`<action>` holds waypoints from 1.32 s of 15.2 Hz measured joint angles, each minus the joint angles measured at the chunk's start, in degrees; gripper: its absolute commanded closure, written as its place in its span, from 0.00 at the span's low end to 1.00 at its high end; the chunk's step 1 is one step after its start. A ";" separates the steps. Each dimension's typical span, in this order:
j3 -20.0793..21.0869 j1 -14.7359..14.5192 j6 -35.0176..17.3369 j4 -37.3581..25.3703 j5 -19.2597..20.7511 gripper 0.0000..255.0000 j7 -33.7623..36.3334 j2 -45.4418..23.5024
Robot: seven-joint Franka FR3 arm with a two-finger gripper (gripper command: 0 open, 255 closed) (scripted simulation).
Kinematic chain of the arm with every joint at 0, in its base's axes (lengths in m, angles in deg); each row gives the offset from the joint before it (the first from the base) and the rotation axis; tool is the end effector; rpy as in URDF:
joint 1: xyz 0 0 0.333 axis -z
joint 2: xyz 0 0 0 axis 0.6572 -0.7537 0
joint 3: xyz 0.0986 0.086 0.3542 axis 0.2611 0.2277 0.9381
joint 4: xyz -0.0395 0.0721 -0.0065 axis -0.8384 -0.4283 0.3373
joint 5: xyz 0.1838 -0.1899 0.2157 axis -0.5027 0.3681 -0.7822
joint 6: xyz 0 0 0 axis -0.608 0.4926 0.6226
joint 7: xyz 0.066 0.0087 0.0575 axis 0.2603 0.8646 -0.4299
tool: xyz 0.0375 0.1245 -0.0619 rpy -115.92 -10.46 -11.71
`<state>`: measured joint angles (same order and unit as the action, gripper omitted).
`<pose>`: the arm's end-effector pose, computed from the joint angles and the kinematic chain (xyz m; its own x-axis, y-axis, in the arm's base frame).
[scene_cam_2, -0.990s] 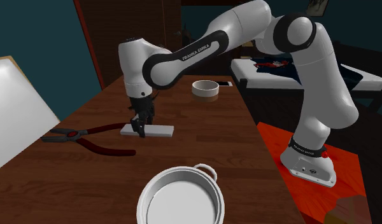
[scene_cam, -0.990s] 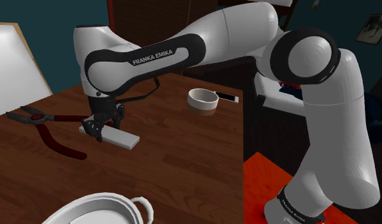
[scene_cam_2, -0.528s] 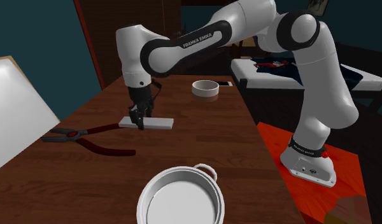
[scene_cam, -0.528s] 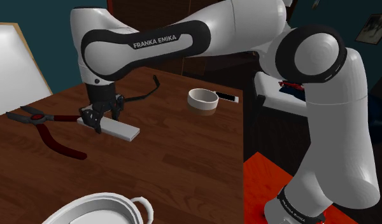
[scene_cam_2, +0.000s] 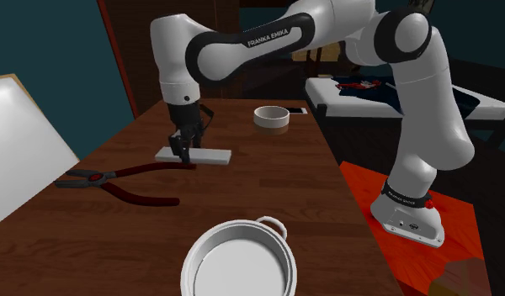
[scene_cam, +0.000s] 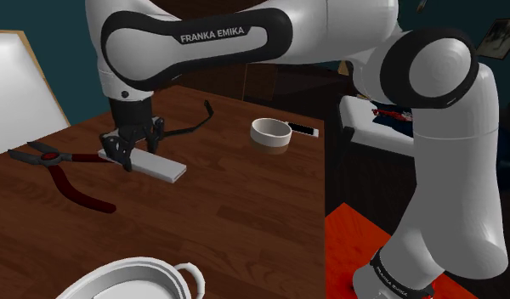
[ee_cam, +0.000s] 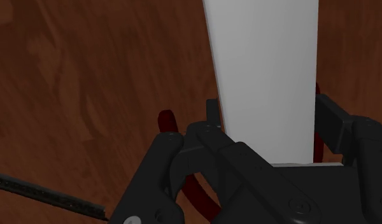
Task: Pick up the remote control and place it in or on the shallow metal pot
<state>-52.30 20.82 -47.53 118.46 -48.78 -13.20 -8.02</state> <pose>0.5302 0.4122 0.4752 0.9175 0.3978 -0.0014 0.3977 -0.9173 -0.0200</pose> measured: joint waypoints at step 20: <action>8.27 -11.39 -6.61 19.64 -2.97 1.00 21.31 13.37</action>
<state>-44.02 9.43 -54.15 138.10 -51.75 8.11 5.35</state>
